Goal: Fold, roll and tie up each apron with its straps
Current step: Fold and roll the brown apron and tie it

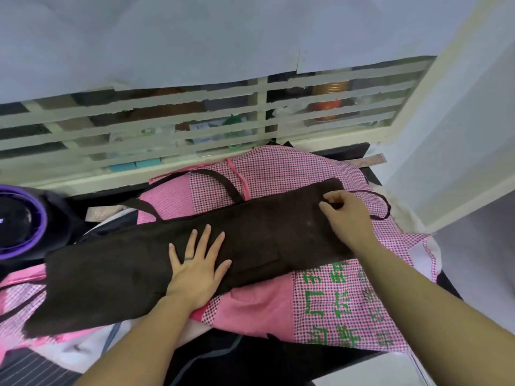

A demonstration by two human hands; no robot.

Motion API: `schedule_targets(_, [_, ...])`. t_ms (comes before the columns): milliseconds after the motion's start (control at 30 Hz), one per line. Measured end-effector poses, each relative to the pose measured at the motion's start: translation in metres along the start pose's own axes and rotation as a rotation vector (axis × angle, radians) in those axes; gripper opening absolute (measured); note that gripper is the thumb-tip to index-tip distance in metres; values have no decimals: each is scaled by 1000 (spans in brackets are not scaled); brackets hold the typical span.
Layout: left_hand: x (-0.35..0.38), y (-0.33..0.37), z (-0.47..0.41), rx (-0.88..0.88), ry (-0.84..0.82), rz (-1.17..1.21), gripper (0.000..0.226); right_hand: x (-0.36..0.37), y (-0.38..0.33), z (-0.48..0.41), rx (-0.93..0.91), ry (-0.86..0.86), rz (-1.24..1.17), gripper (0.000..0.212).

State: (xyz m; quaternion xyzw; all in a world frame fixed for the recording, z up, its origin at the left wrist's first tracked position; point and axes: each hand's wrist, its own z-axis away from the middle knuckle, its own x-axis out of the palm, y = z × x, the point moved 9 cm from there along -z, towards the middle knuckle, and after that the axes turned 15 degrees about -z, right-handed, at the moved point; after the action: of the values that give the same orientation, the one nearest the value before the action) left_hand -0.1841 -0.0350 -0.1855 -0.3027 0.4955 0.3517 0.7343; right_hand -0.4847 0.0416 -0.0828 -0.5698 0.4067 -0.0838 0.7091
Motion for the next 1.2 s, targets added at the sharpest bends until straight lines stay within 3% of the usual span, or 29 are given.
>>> schedule_targets(100, [0,-1,-1,-3,3,-10,85,36,16,-33,91,-287,77,37])
schedule_targets(200, [1,-1,-1,3,6,-10,92,23,46,-56,262,-209,-112,60])
schedule_targets(267, [1,-1,-1,5,10,-17,96,13,55,-57,307,-156,-147,63])
schedule_targets(333, [3,-1,-1,8,14,-15,96,7,36,-48,146,-97,10,55])
schedule_targets(400, [1,0,-1,19,20,12,96,20,-10,-19,-136,-47,116,48])
schedule_targets(467, [-3,0,0,30,23,48,89,66,-45,23,-364,-244,136,43])
schedule_targets(533, [-11,-8,10,24,73,93,84,130,-61,81,-460,-640,207,43])
schedule_targets(600, [-18,-15,25,12,156,124,78,170,-66,127,-556,-860,285,48])
schedule_targets(733, [-35,-57,88,-114,532,298,43,213,-70,168,-664,-916,419,62])
schedule_targets(800, [-30,-80,118,-248,635,396,34,229,-63,175,-684,-907,505,66])
schedule_targets(900, [-4,-117,158,-597,553,783,16,249,-64,189,-802,-880,604,71])
schedule_targets(1000, [44,-131,168,-891,253,1279,22,263,-64,195,-898,-786,647,70])
schedule_targets(1100, [64,-118,164,-972,6,1732,14,266,-77,195,-915,-685,578,49])
schedule_targets(1200, [57,-117,165,-968,-69,1873,29,260,-95,195,-884,-630,461,37])
